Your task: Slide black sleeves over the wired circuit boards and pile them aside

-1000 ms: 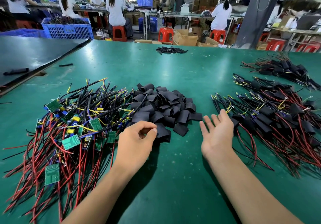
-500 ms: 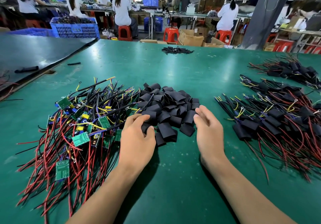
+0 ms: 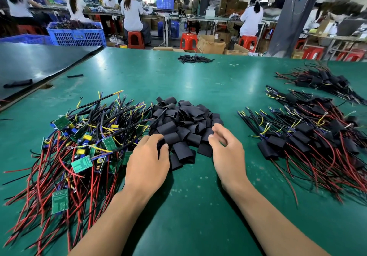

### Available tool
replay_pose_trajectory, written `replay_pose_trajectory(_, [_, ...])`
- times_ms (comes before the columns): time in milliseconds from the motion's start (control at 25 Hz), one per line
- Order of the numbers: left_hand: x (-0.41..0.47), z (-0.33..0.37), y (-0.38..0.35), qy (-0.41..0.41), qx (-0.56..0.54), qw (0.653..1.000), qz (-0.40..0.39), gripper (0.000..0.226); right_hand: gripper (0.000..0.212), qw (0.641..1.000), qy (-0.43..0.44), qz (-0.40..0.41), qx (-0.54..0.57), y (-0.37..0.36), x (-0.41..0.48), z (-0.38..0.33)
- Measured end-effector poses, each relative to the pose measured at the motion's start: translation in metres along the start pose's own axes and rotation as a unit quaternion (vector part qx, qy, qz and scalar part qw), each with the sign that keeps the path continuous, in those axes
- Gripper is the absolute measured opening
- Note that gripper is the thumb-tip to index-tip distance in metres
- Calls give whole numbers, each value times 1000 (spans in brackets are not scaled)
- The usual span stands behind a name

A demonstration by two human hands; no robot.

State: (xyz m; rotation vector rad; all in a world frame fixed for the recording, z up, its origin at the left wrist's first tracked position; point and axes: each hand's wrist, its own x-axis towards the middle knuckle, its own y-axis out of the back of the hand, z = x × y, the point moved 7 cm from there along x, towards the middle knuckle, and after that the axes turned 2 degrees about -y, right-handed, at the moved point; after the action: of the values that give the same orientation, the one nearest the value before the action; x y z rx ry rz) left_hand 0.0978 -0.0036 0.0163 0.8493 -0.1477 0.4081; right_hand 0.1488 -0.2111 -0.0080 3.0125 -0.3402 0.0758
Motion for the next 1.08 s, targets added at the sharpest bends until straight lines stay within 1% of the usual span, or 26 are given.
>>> replay_pose_trajectory(120, [1,-2,4,13,31,999,23,33,40,1000,-3,0,-3,0,0,0])
replay_pose_trajectory(280, [7,-7,0,32,68,997,1,41,38,1000,-7,3,-9,1,0,-1])
replay_pose_trajectory(400, [12,-12,3,33,42,998,17,38,36,1000,-8,5,-11,1,0,0])
replay_pose_trajectory(520, [12,-16,7,26,9,998,50,31,35,1000,-5,0,-16,0,0,0])
replay_pose_trajectory(640, [8,-15,11,18,-17,995,94,33,35,1000,-7,-6,-25,-1,0,1])
replay_pose_trajectory(760, [5,-8,18,-16,-60,989,134,36,35,999,-6,-11,-44,-2,0,1])
replay_pose_trajectory(920, [1,6,21,-66,-198,969,134,43,35,998,5,-6,-59,-1,-1,-3])
replay_pose_trajectory(1000, [-4,16,22,-110,-216,962,127,44,32,995,39,-2,-87,-1,-5,-11])
replay_pose_trajectory(1080, [-11,28,20,-160,-230,953,114,42,25,987,107,1,-117,-2,-12,-26])
